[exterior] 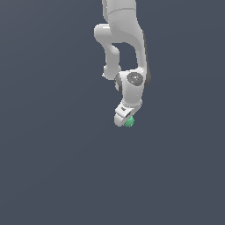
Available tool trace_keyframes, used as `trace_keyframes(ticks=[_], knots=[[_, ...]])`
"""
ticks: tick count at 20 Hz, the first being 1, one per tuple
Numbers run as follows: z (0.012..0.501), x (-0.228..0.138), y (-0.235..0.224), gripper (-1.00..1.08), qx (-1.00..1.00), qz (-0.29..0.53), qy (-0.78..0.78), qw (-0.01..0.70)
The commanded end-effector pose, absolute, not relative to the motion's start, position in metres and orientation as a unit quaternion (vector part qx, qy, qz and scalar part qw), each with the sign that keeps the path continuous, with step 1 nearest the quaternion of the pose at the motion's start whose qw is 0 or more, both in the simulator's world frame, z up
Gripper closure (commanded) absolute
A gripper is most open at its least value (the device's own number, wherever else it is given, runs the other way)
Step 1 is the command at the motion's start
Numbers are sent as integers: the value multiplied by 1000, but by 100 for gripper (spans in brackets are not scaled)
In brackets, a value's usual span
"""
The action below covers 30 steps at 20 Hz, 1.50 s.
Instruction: Pick up the object and move it to a goal position.
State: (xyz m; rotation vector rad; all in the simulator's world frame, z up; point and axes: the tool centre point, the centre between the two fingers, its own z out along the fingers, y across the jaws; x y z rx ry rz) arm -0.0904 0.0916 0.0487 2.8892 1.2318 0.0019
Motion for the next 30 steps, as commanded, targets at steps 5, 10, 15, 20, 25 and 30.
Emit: trace_keyframes(ticks=[5,10,15,20,25,30], knots=[[50,-78,64,108,920,1,392,1],[51,-59,26,108,920,0,392,0],[52,-34,-23,108,920,0,392,0],[54,-8,-75,108,920,0,392,0],[55,14,-116,108,920,0,392,0],[56,29,-141,108,920,0,392,0]])
